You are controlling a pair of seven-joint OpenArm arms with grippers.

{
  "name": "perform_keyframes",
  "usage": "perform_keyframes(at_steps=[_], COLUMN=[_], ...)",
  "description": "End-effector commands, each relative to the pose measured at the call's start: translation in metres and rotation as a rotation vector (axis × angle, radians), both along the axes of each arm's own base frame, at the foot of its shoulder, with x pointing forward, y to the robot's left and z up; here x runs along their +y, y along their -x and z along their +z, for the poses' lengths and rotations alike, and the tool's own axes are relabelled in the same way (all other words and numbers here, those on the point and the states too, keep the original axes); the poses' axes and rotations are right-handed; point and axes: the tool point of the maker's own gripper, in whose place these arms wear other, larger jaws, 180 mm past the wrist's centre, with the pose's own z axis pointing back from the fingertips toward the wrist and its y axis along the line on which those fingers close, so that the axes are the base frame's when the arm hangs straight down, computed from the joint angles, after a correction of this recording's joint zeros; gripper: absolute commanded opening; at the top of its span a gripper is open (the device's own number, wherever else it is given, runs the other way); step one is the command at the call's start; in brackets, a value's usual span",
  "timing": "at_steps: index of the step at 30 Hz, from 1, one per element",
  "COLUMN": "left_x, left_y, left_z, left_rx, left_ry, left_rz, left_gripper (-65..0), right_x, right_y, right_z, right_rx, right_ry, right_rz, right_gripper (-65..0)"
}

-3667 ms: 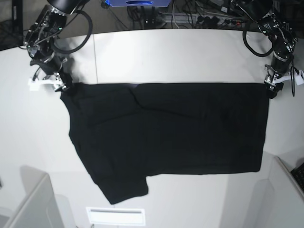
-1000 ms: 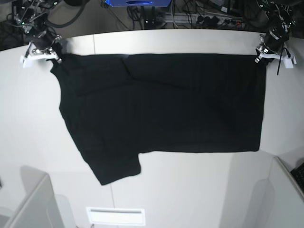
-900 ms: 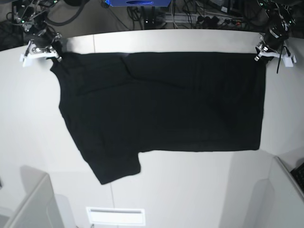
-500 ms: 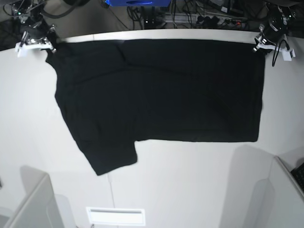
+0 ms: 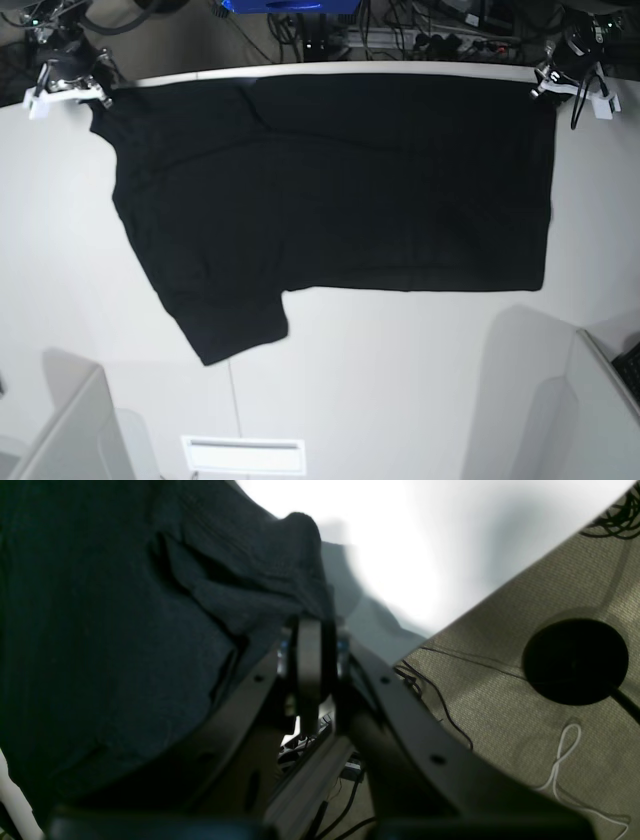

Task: Fold the T-shirt properly
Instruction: 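Regrasp the shoulder corners and drag the shirt toward the robot, then release the shoulders and move both grippers to the hem corners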

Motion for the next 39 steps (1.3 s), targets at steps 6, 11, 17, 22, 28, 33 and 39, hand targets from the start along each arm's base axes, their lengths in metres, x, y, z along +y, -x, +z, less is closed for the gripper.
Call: perform_keyframes(at_steps=[6,11,17,22,28,33,39], left_x=[0.008,0.01,0.009,0.037,0.089,0.109,0.115], left_y=[0.004,0.003,-0.007,-0.015,-0.032,-0.068,-0.109], left_z=[0.003,0.005,0.016,0.056,0.104,0.142,0.18], left_rx=[0.02,0.017,-0.016,-0.099,-0.226,-0.333,-0.464], left_ry=[-0.031,-0.034,-0.057,-0.162,-0.28,-0.345,-0.377], left_rz=[-0.006,-0.007,-0.024,0.017,0.136,0.122,0.112], left_gripper=[-65.0,-65.0,-28.3,-10.9,-10.0,-10.0,-10.2], right_x=[-0.002,0.002,-0.002,-0.023,-0.049,-0.048,-0.028], right_y=[-0.001,-0.002,-0.002,-0.009,-0.041,-0.085,-0.139], right_z=[0.005,0.004,0.007,0.021,0.046,0.067,0.089], right_rx=[0.008,0.018,0.011,-0.033,-0.108,-0.188,-0.277], right_ry=[0.002,-0.016,-0.006,0.037,0.109,0.145,0.152], right_rz=[0.023,0.032,0.026,-0.027,-0.017,0.069,0.185], right_gripper=[-65.0,-44.6,-35.0,-35.0,-34.5,-34.4,-34.4])
